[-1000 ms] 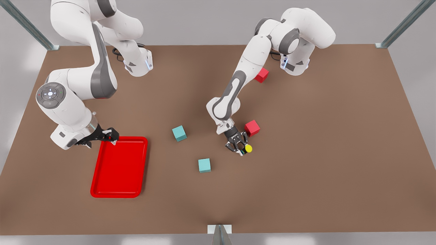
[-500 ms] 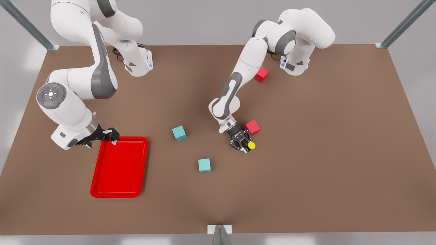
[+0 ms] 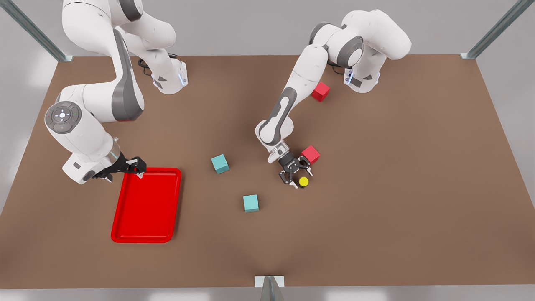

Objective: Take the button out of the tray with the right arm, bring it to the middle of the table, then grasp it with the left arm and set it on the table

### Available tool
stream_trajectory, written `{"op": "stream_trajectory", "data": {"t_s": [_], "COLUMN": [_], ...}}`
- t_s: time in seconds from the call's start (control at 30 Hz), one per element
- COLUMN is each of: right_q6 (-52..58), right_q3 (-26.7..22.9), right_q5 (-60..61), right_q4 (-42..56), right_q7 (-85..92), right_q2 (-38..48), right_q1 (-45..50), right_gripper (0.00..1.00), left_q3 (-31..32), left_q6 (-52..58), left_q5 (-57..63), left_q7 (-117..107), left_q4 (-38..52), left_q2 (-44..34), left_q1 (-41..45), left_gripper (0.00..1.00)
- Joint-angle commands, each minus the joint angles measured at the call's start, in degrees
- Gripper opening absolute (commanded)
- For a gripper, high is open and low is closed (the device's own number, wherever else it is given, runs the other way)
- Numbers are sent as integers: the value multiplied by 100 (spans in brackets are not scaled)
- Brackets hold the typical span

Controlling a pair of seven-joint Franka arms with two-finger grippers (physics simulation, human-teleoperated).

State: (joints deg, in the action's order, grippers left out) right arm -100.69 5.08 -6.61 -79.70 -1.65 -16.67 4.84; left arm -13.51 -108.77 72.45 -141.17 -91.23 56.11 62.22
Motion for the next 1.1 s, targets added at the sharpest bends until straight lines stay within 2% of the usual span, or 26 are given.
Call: {"op": "stream_trajectory", "data": {"t_s": [0.0,0.2,0.33,0.37,0.4,0.43,0.47,0.53,0.57,0.6,0.63,0.67,0.7,0.73,0.8,0.83,0.93,1.07], "right_q6": [6,6,6,6,6,6,6,6,6,6,6,6,6,-3,6,6,6,6], "right_q3": [1,-7,-7,-7,-7,-7,-7,-7,-7,-7,-7,-7,-7,-7,-7,-7,1,1], "right_q5": [1,1,1,1,1,1,1,1,1,1,1,1,1,1,-7,19,89,63], "right_q4": [7,7,-1,7,7,7,-2,-2,-2,-2,7,7,7,7,7,16,34,34], "right_q7": [7,24,7,16,16,16,7,7,7,7,7,7,7,7,7,16,-2,-11], "right_q2": [6,15,15,15,6,15,15,15,15,15,6,15,15,15,15,15,6,6], "right_q1": [0,0,0,0,0,0,0,0,0,0,0,0,0,0,0,-44,-115,-123], "right_gripper": [100,100,100,100,100,100,100,100,100,100,100,100,100,100,100,100,100,100], "left_q3": [-11,-29,-29,-29,-20,-55,-458,-2058,-2296,-2296,-2534,-2438,-651,459,710,710,710,710], "left_q6": [22,154,409,733,1375,1561,1578,2209,2964,3870,4188,4180,4066,3672,2554,2510,2527,2536], "left_q5": [-21,-3,-126,-713,-1908,-3357,-5428,-8922,-9205,-9161,-9144,-8995,-7944,-7327,-7078,-6894,-6929,-6938], "left_q7": [169,265,1450,3381,6228,8691,10499,13412,13747,13792,13800,13818,13835,13844,14344,15092,15136,15119], "left_q4": [9,26,-333,-501,-475,-264,262,720,1079,1905,2329,2321,2102,1699,379,141,97,97], "left_q2": [-83,-504,-1111,-1497,-1919,-2175,-2183,-2157,-2139,-2139,-2375,-2964,-3868,-4422,-5540,-5602,-5339,-5356], "left_q1": [0,0,27,27,36,-8,-236,-281,-596,-1062,-1264,-1704,-3053,-3872,-4095,-4095,-3946,-3963], "left_gripper": [100,100,100,100,100,100,100,100,100,100,100,100,100,100,100,100,100,100]}}
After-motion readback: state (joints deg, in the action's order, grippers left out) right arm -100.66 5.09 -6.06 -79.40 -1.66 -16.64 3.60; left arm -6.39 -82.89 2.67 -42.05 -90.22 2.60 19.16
